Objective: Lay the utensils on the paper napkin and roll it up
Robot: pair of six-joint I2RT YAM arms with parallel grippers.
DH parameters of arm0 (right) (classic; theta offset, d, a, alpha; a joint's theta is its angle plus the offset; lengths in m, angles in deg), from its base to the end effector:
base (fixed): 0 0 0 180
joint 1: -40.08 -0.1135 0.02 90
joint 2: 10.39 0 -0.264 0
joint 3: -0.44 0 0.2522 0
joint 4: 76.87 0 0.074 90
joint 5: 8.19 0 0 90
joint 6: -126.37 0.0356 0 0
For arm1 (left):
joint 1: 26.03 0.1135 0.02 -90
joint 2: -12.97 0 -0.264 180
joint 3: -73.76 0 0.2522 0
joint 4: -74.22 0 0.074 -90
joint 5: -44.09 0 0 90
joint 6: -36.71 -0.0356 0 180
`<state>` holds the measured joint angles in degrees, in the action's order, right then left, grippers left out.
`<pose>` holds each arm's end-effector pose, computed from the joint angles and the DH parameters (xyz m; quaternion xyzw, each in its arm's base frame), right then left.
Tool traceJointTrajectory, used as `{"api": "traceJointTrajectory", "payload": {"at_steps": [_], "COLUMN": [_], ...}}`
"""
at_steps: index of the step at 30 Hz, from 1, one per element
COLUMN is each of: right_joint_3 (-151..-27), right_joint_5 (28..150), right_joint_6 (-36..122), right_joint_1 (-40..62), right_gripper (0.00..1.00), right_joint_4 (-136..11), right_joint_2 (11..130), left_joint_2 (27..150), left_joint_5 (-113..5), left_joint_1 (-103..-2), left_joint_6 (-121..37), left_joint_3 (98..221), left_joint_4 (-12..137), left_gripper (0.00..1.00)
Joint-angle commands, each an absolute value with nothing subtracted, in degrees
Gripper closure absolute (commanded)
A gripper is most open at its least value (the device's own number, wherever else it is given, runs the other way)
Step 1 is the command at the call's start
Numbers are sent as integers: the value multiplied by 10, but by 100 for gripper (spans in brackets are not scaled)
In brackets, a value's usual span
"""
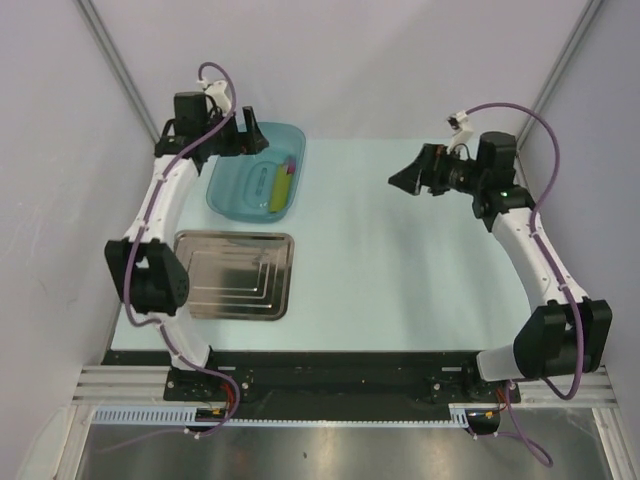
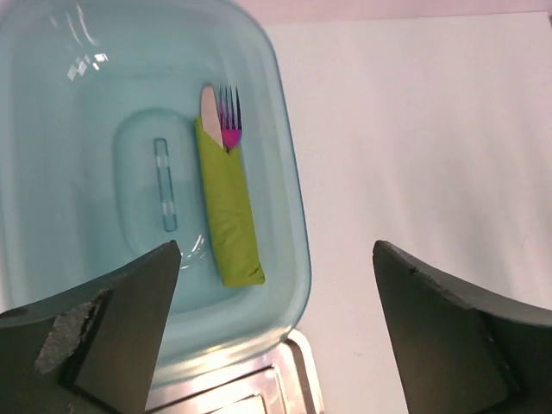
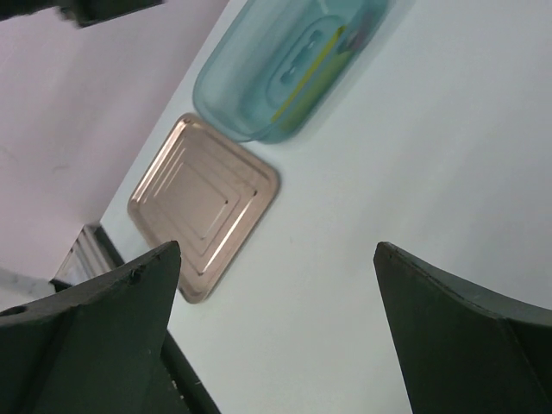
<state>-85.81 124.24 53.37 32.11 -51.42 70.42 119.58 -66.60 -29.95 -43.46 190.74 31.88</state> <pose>0.3167 0.0686 0.3637 -0.1468 0.7777 0.4050 0.4579 0.4327 -0.0423 0.3551 0.0426 0.8636 -0.2130 0.4549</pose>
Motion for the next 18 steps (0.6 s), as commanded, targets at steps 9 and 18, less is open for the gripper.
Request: {"api": "traceJointTrajectory", "payload": {"at_steps": [9,18], "right_joint_3": [-820,-729], "right_joint_5": [1119,1055], "right_joint_6": [386,338], "right_joint_1": [375,351], "right_gripper": [1,0], "right_joint_4": [-323,-292], "right_joint_2": [626,564], "left_joint_2": [910,805], "left_joint_5": [-619,-577], "left_joint_1": [-326,-387], "left_joint_6": [-584,-587], "left_joint_3": [1707,1525], "left_joint_4": [236,293], "left_gripper": [0,0]}}
